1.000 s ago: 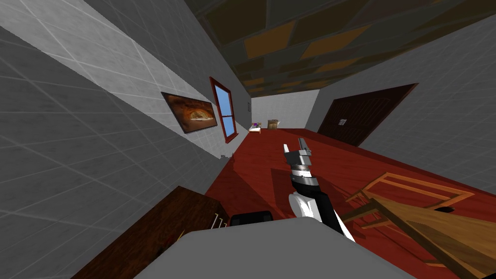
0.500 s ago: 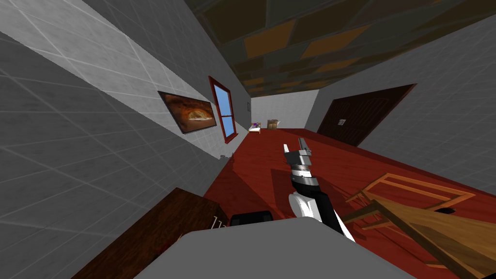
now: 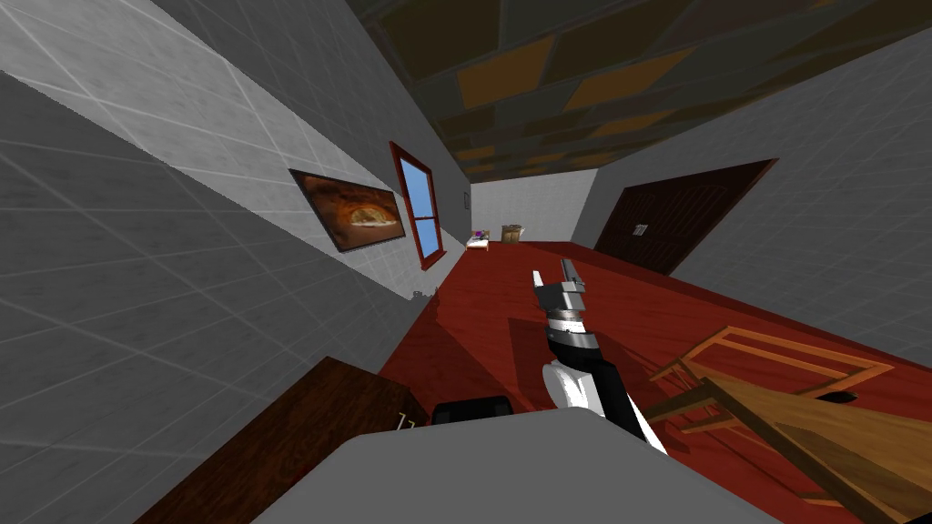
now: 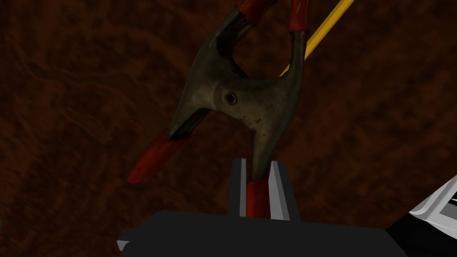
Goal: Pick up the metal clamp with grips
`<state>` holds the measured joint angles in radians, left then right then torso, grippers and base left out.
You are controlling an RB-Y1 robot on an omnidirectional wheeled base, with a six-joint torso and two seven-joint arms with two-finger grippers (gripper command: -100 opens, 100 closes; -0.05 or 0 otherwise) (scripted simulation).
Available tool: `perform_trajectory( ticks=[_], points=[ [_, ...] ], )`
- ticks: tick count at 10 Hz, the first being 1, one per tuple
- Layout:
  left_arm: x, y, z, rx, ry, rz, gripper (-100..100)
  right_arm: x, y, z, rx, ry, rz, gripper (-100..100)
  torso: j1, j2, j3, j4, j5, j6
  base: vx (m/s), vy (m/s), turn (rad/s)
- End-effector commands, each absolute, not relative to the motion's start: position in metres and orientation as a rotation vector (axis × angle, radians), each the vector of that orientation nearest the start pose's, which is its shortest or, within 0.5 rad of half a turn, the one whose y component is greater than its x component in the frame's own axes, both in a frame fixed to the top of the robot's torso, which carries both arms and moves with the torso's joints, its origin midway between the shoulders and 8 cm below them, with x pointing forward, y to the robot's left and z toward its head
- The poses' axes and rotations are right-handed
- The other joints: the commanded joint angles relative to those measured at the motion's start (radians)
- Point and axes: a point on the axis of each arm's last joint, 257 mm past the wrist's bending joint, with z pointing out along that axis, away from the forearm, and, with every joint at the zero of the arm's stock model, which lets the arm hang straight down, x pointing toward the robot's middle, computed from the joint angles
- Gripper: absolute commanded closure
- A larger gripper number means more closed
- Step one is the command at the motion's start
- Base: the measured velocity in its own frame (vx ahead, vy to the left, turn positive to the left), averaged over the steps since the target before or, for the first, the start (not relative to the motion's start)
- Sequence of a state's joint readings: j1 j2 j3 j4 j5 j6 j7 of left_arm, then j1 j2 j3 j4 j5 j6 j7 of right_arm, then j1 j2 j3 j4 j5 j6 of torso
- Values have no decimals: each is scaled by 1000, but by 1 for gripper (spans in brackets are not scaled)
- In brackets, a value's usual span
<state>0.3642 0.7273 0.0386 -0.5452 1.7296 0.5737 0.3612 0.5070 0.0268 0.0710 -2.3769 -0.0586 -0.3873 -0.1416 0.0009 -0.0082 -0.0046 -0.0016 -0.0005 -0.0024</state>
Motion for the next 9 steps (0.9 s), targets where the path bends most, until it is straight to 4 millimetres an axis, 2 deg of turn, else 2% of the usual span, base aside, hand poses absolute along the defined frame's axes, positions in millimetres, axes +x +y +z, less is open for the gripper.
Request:
perform_trajectory(
  ticks=[1,3,4,7,8,9],
  points=[
    [12,598,-565,-3013,-464,-347,100,344,-265,44,792,527,1537,0,0,0,0,0,0,0,37,-11,22],
    [17,598,-564,-3008,-516,-385,100,344,-265,44,792,527,1537,0,0,2,1,1,-1,1,2,-4,-7],
    [-16,605,-560,-3001,-444,-307,100,344,-265,44,792,527,1537,0,0,3,2,1,-1,1,60,-6,-50],
    [-7,601,-560,-3001,-538,-366,100,344,-265,44,792,527,1537,0,-1,1,1,1,-1,1,35,-6,3],
    [-42,607,-556,-2997,-455,-276,100,344,-265,44,792,527,1537,0,-1,2,1,1,-1,1,58,-25,-68],
    [-42,602,-558,-3005,-476,-282,100,344,-265,44,792,527,1537,0,-2,1,0,0,-2,0,72,-16,4]
  ],
)
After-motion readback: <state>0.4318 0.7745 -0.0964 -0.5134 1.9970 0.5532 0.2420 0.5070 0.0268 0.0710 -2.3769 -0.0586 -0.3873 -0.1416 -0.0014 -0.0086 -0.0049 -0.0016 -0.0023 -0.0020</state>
